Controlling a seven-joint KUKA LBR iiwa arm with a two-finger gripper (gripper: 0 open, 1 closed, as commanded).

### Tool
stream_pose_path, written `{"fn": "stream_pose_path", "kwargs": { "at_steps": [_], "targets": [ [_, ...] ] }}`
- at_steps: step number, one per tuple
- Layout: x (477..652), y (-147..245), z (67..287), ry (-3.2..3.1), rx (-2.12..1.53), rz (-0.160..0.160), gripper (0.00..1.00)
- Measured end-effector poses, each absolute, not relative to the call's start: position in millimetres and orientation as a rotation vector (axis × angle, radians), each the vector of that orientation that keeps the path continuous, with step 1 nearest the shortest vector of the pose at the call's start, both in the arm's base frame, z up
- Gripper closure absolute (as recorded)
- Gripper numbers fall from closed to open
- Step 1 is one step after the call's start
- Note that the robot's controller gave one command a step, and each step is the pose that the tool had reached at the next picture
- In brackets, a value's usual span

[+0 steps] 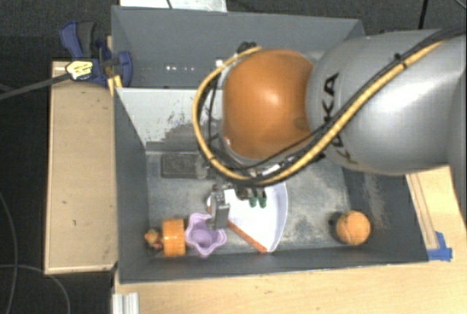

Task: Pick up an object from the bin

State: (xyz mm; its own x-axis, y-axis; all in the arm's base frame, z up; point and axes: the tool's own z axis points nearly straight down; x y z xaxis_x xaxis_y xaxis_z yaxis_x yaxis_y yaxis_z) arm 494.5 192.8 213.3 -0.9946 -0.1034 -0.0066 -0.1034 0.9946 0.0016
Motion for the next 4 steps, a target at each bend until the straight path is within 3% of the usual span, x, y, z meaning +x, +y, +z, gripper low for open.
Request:
{"fn": "stream_pose_path", "kwargs": {
  "at_steps": [1, 2, 3, 4],
  "targets": [
    [485.2, 202, 147, 3.116, -0.341, 0.003, 0.0],
    [492.0, 209, 119, 3.06, -0.714, 0.001, 0.0],
    [493.3, 205, 107, 3.014, -0.879, 0.001, 0.0],
    [497.0, 188, 86, 3.108, -0.439, 0.003, 0.0]
  ]
}}
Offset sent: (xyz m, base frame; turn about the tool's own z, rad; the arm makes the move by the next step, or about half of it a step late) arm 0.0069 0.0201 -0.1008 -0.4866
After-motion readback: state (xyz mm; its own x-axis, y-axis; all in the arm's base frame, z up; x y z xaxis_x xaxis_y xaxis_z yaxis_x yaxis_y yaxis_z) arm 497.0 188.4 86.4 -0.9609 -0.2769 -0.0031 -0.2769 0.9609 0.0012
